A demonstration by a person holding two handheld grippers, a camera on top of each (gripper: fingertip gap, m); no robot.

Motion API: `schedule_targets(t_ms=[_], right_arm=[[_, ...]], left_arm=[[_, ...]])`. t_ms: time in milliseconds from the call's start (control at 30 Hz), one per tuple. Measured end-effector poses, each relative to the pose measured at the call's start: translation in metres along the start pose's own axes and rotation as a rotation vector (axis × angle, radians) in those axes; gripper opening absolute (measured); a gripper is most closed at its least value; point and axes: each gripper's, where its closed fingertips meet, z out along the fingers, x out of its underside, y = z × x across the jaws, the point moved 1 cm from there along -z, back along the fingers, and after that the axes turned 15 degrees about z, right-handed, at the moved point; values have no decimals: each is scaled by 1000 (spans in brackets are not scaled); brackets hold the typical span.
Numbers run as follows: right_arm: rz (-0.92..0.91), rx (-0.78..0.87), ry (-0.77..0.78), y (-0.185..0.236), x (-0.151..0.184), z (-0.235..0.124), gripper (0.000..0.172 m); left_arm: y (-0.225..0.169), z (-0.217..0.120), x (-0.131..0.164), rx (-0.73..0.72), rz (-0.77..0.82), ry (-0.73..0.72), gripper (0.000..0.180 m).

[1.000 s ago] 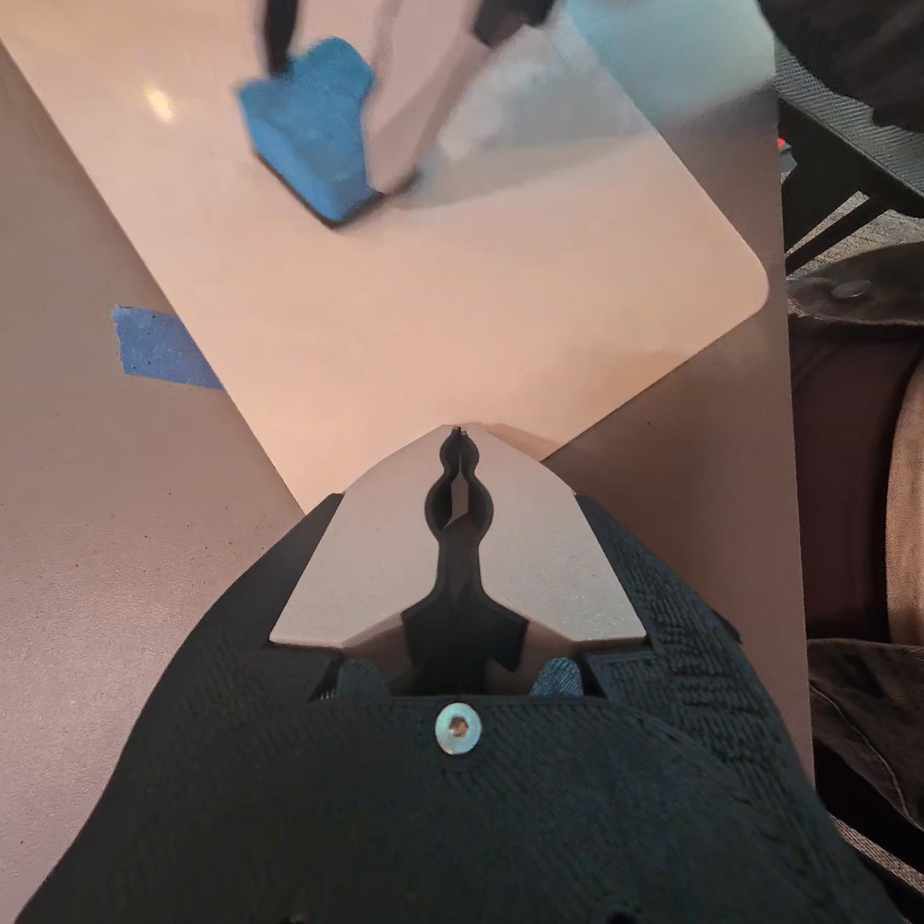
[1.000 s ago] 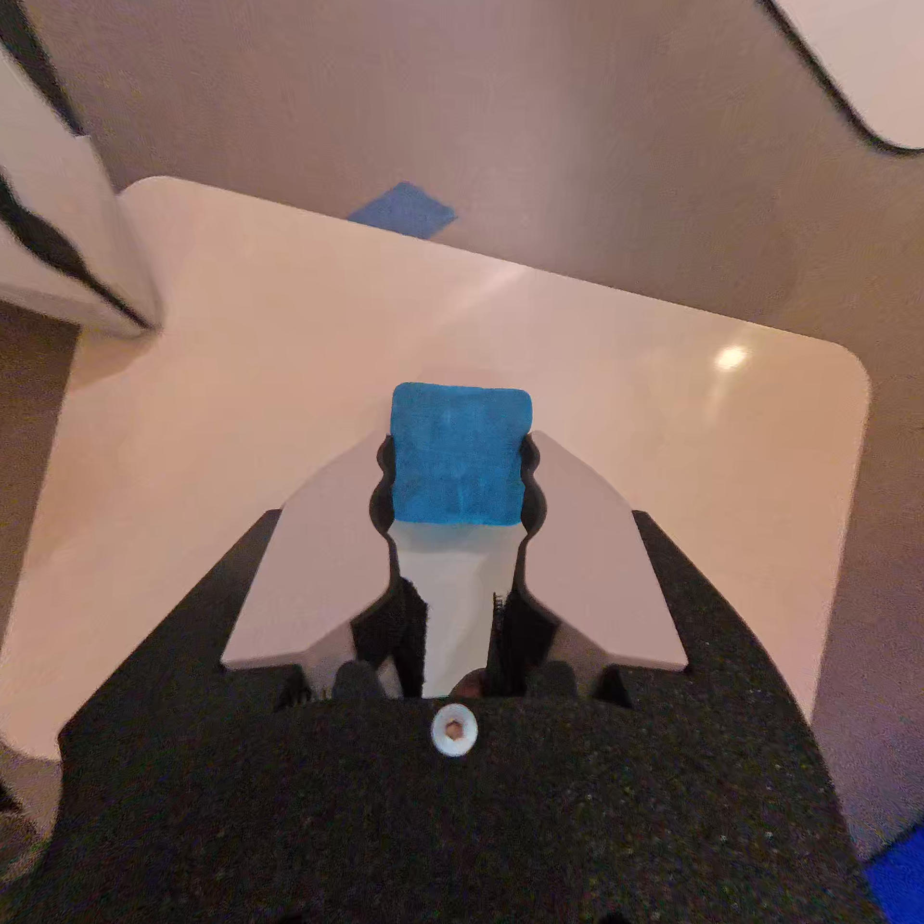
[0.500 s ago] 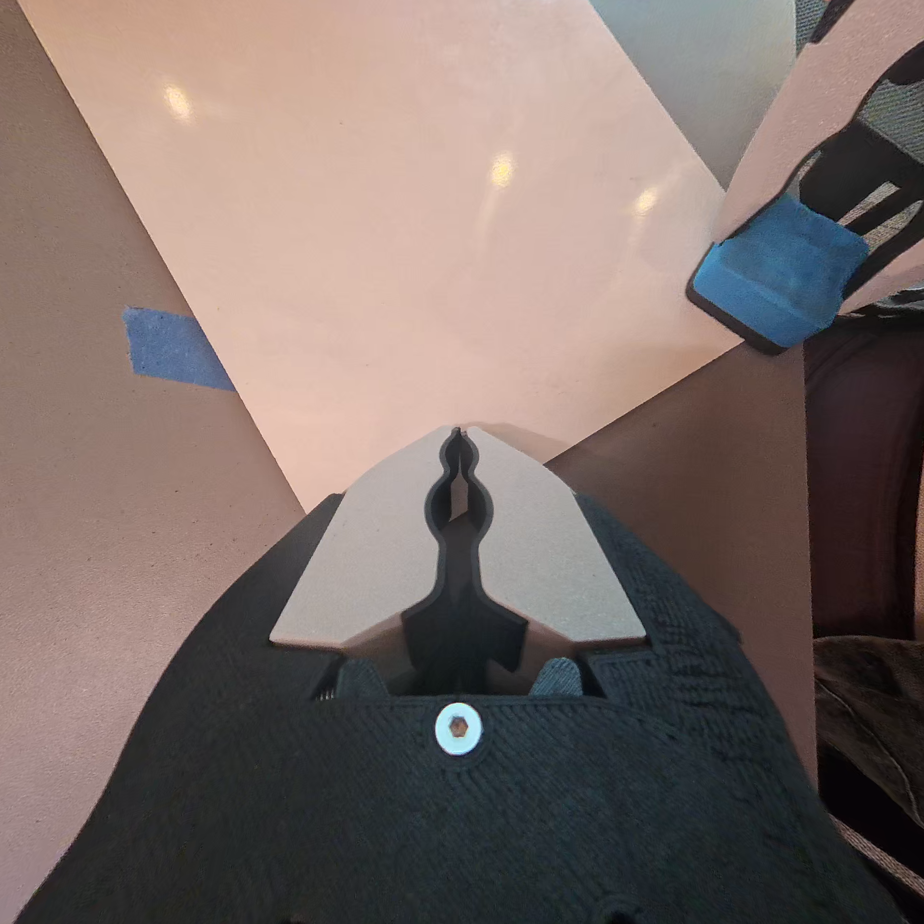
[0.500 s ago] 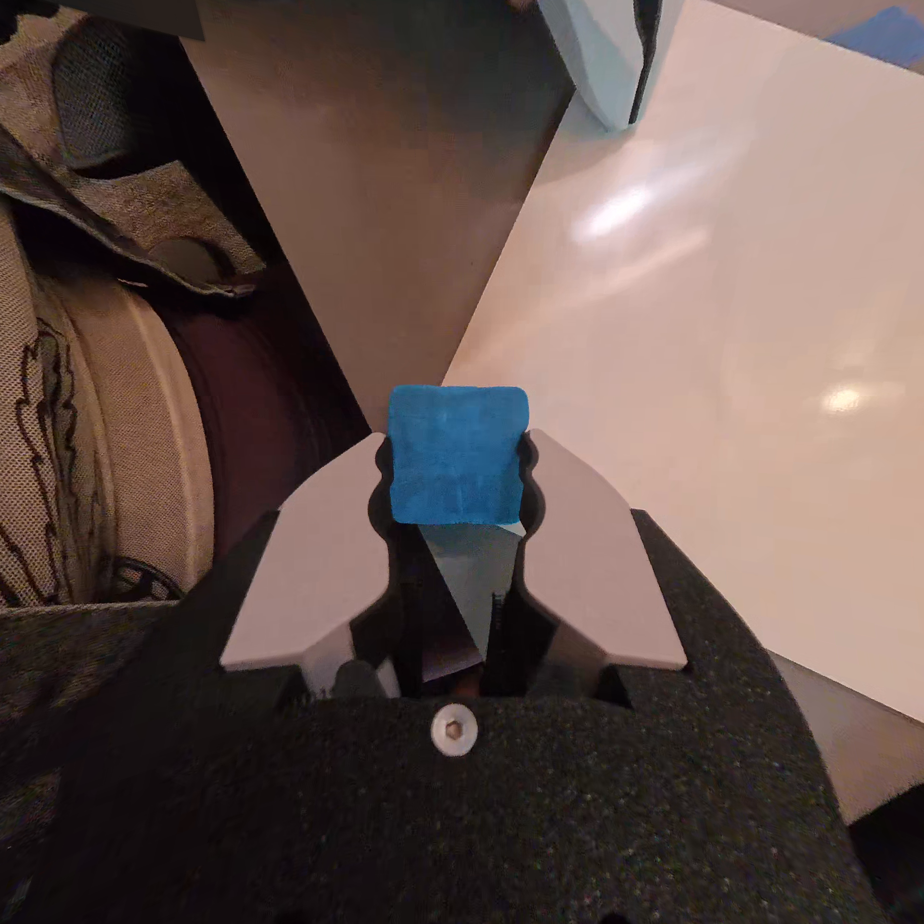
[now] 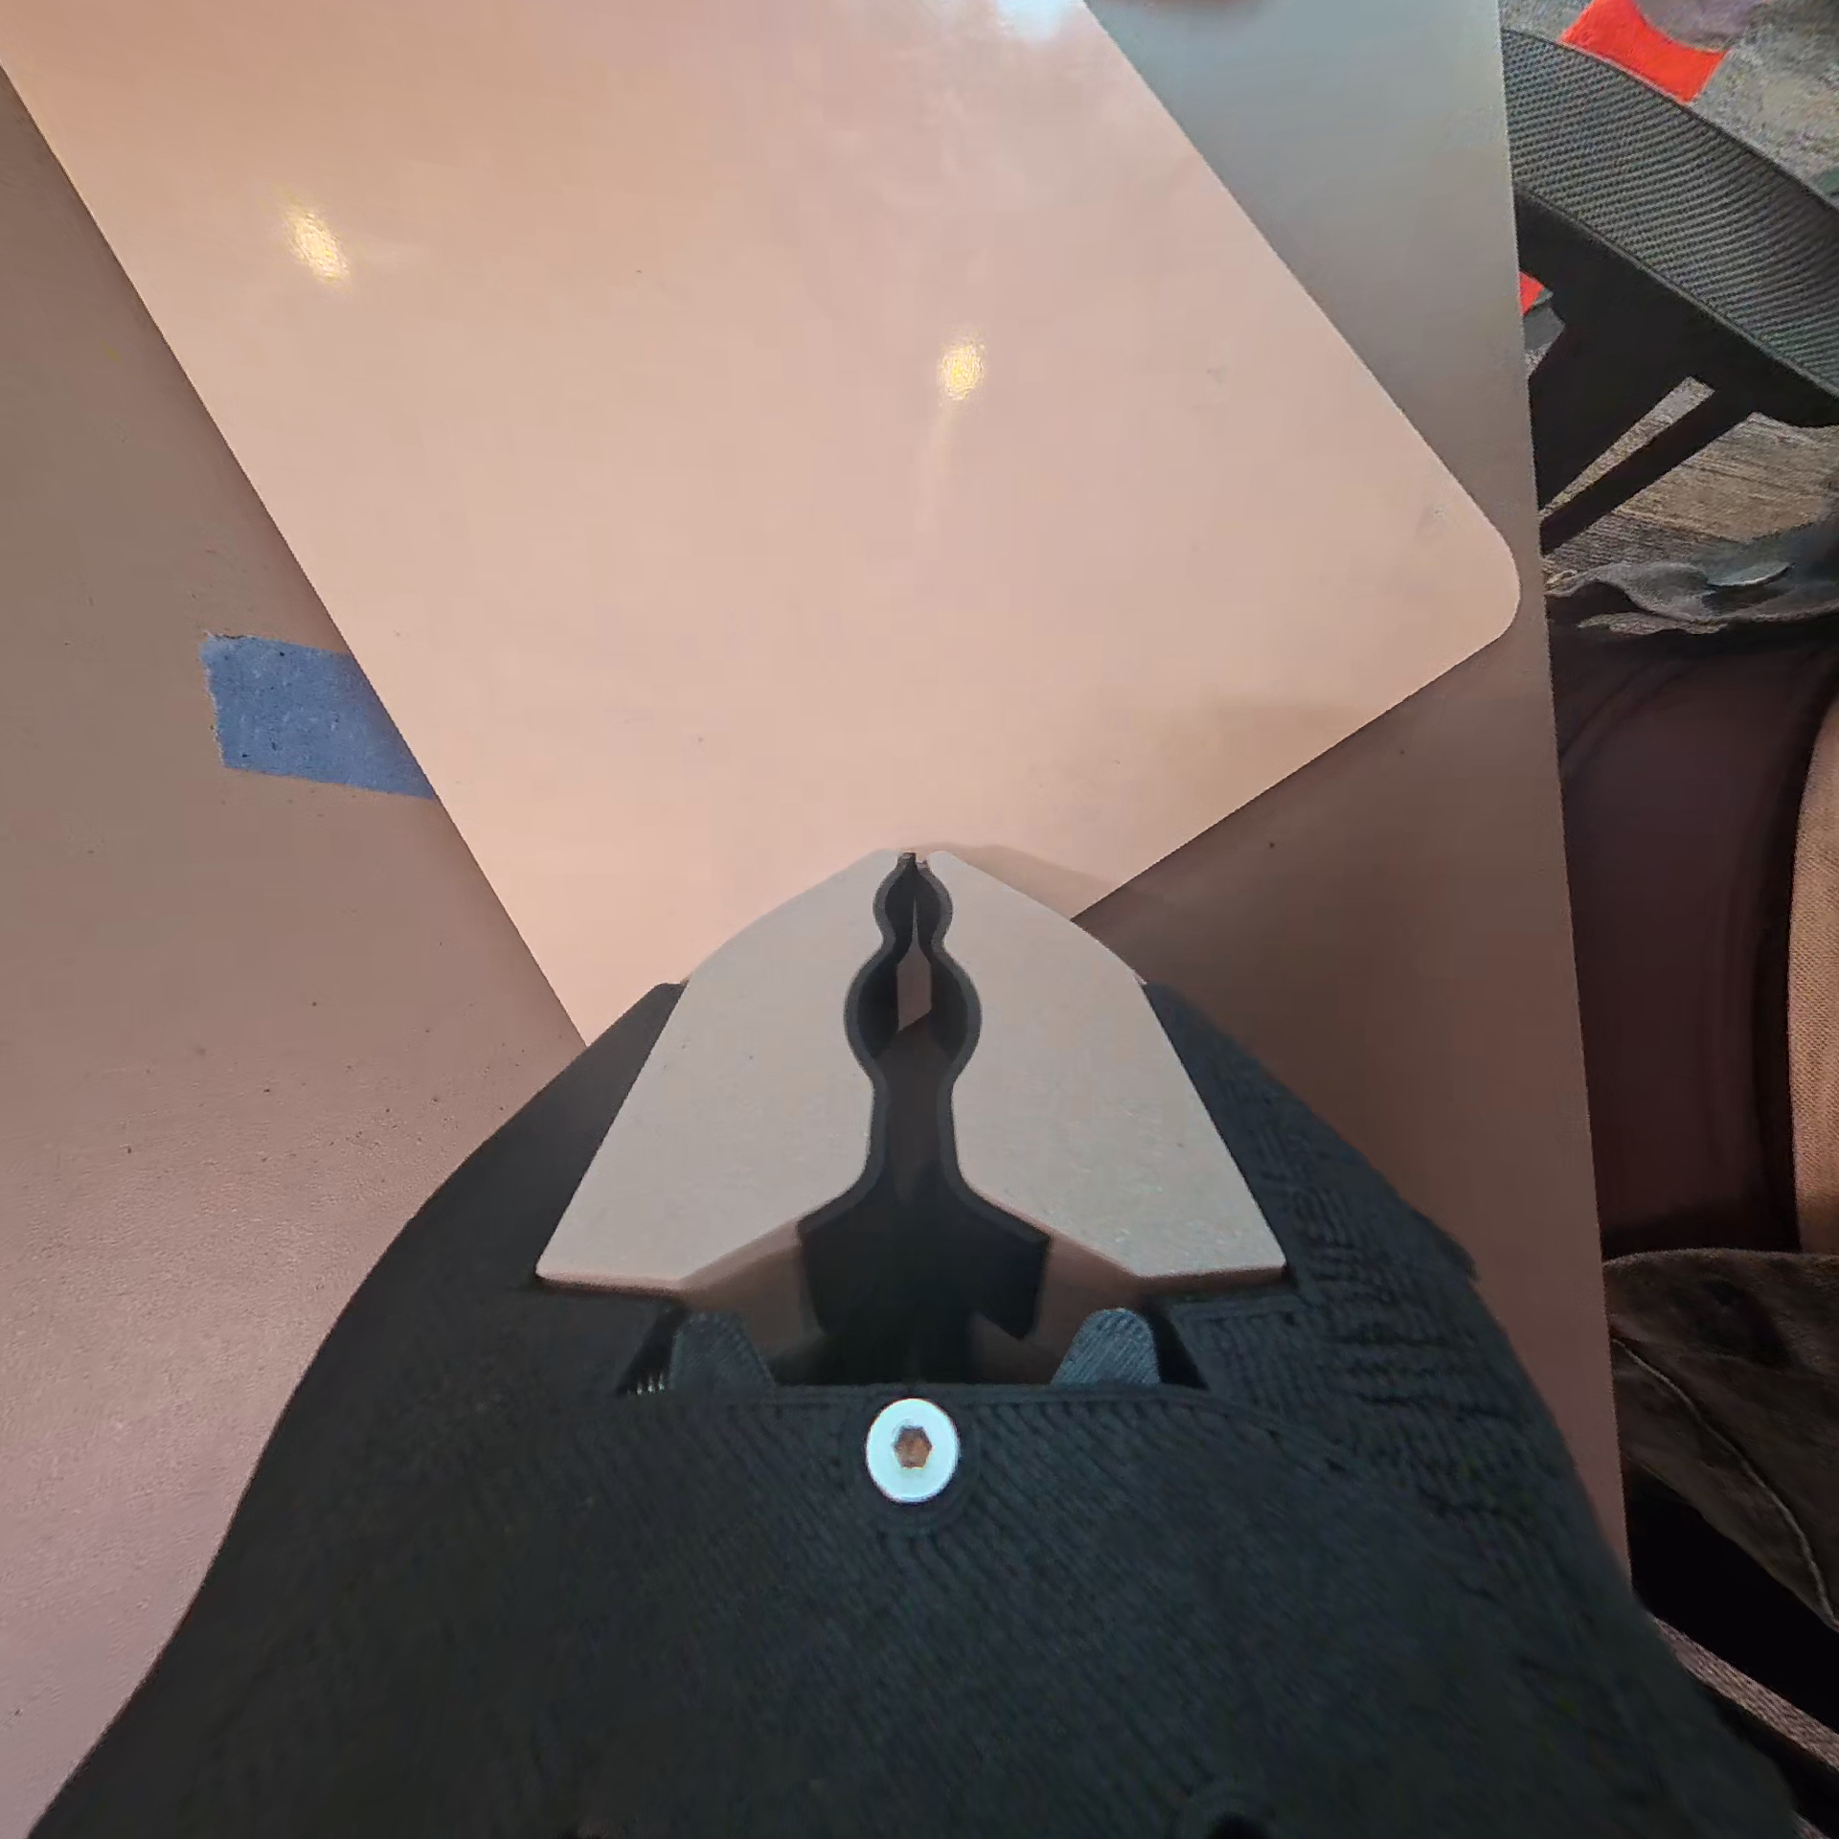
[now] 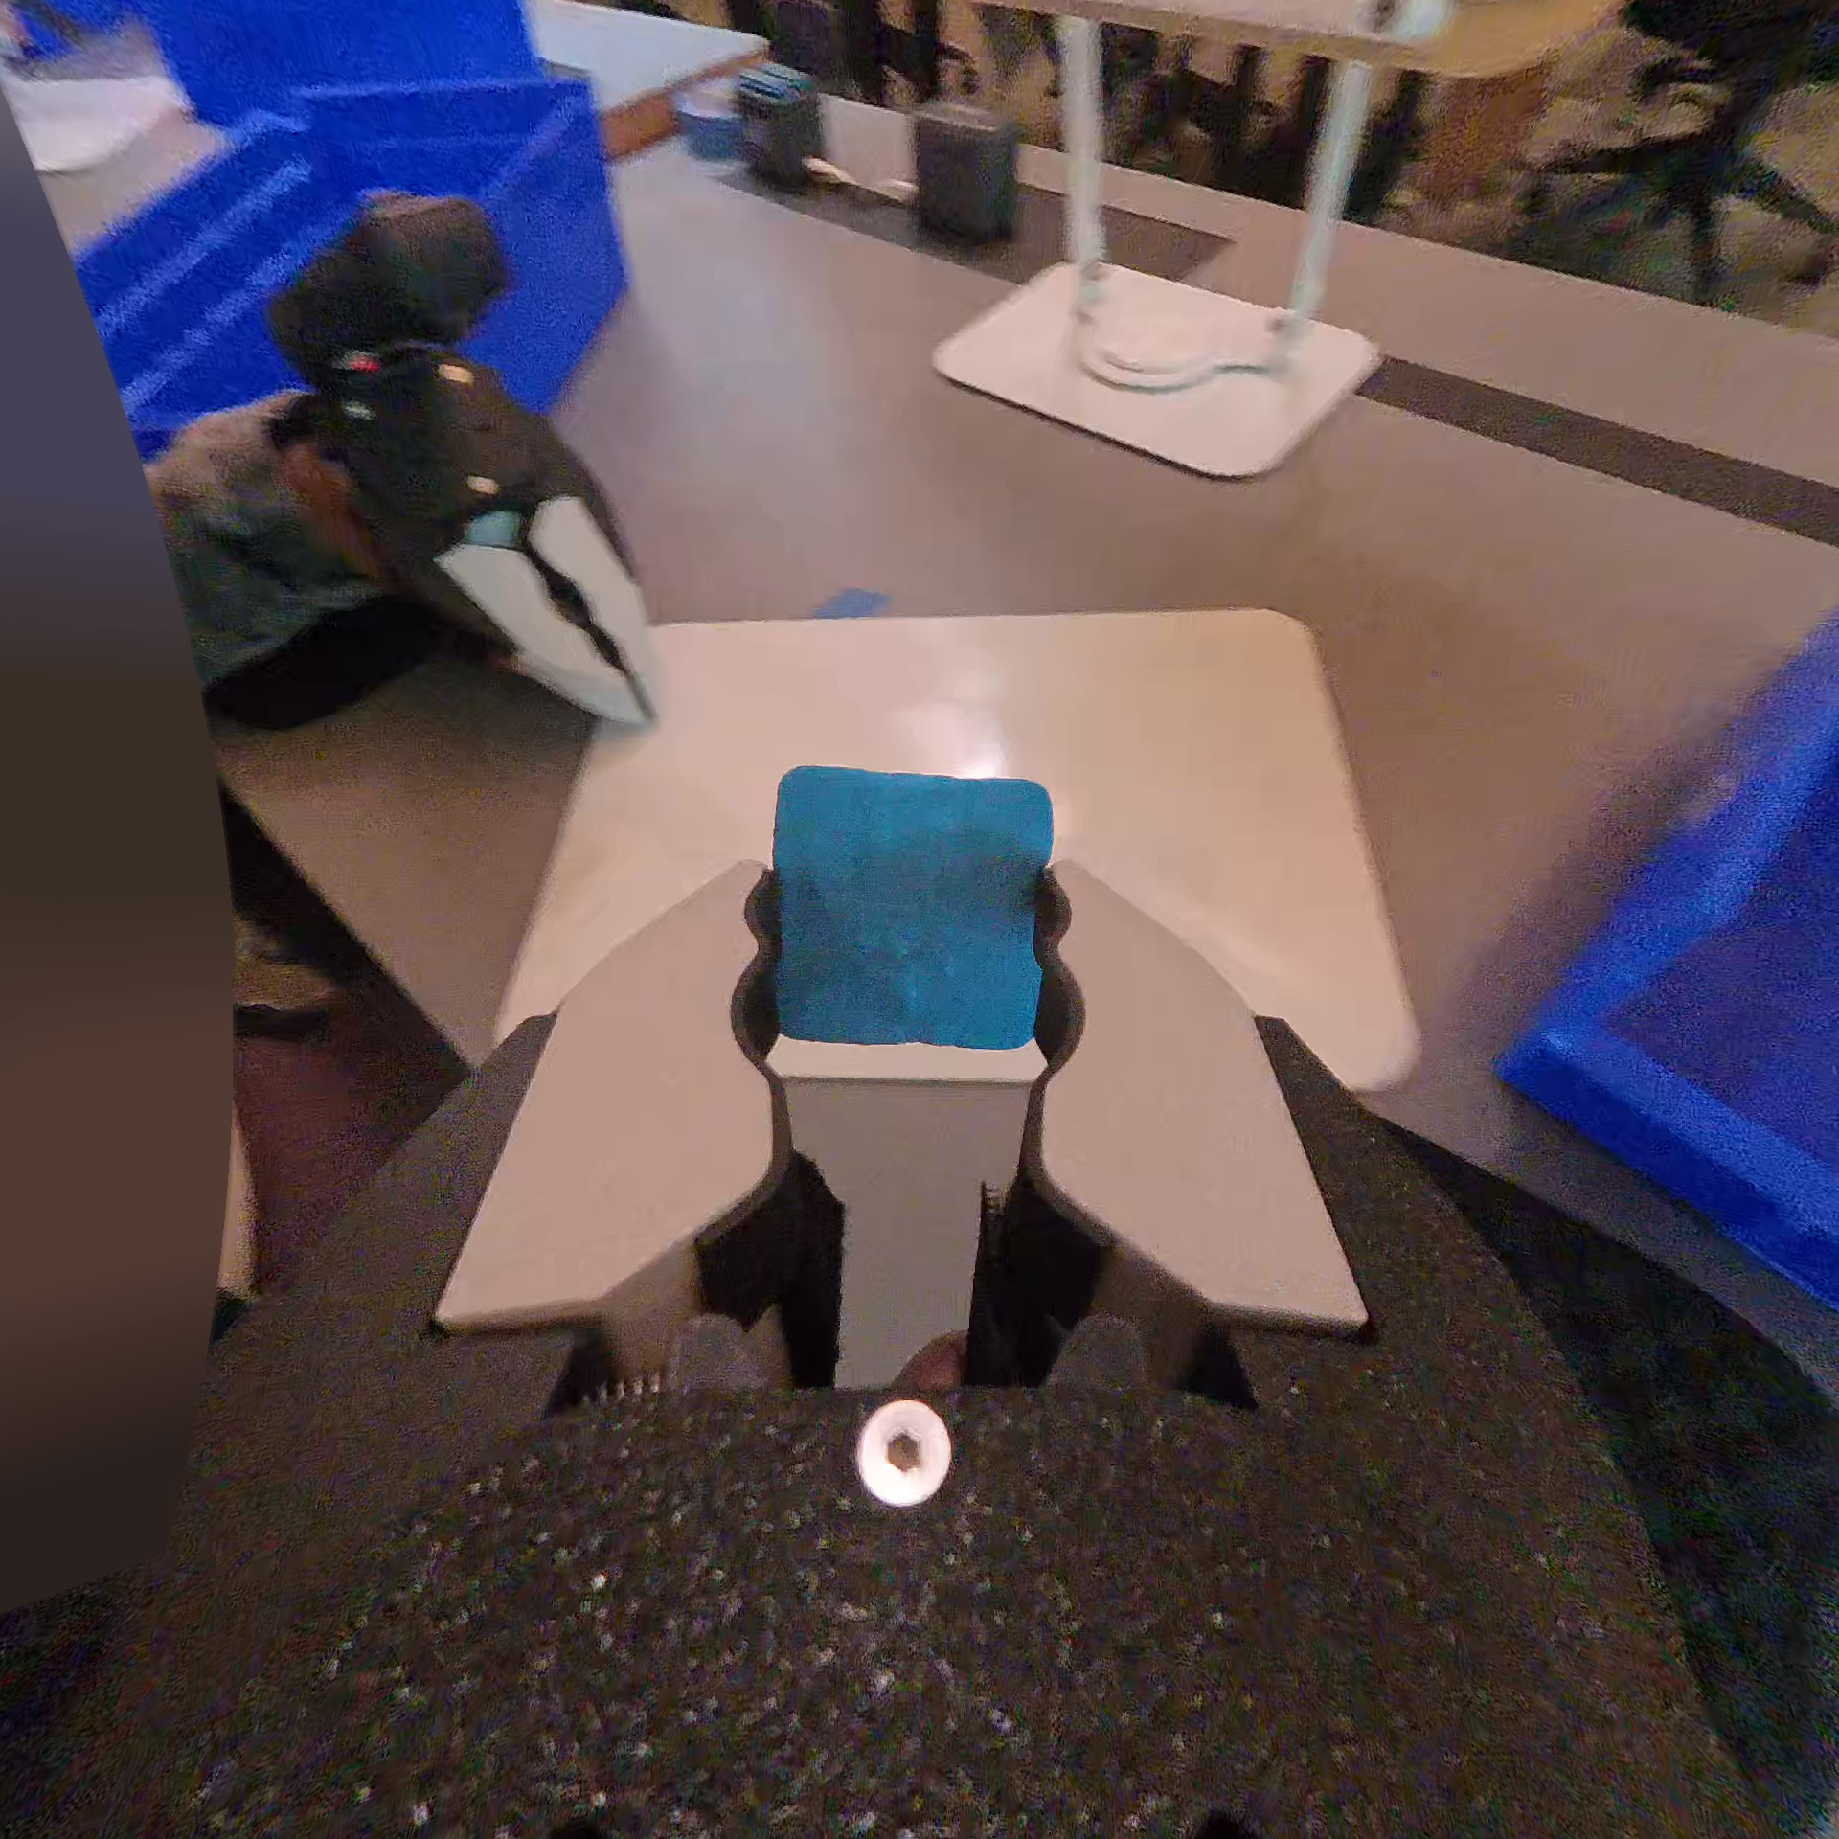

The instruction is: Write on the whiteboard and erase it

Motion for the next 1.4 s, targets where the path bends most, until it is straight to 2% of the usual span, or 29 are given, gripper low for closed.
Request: schedule_targets(t_ms=[133,233,400,500,567,600,700,800,867,900,967,1000,1067,1133,1333,1400], right_arm=[[142,348,132,-89,27,-26,50],[217,462,248,-126,55,-27,50],[249,499,321,-149,76,-11,51],[259,481,298,-147,74,-12,53],[271,447,251,-143,72,-10,75],[274,432,206,-141,69,-10,79],[287,426,39,-137,58,-20,83],[315,397,-116,-128,48,-34,79],[320,394,-183,-123,45,-44,77],[314,402,-204,-121,45,-48,76],[299,419,-223,-118,45,-54,74],[293,418,-227,-116,45,-54,74],[282,405,-235,-112,44,-53,72],[271,395,-235,-108,42,-51,71],[226,433,-203,-103,41,-58,67],[222,435,-211,-102,41,-61,66]], left_arm=[[-1,1,0,-1,18,0,1],[-1,1,-1,-5,26,-5,1],[-1,2,-1,-13,40,0,2],[1,1,-2,-65,165,30,17],[6,-2,-6,-169,304,55,33],[8,-6,-12,-225,327,42,40],[0,-42,-54,-351,310,-164,45],[3,-121,-74,-604,236,-351,44],[21,-189,-54,-821,75,-391,38],[33,-219,-31,-915,-49,-374,38],[56,-264,37,-1090,-324,-218,39],[64,-275,73,-1138,-441,-118,39],[74,-273,130,-1123,-608,61,40],[81,-256,162,-1036,-710,159,42],[99,-221,193,-906,-814,289,49],[95,-213,207,-854,-830,389,51]])
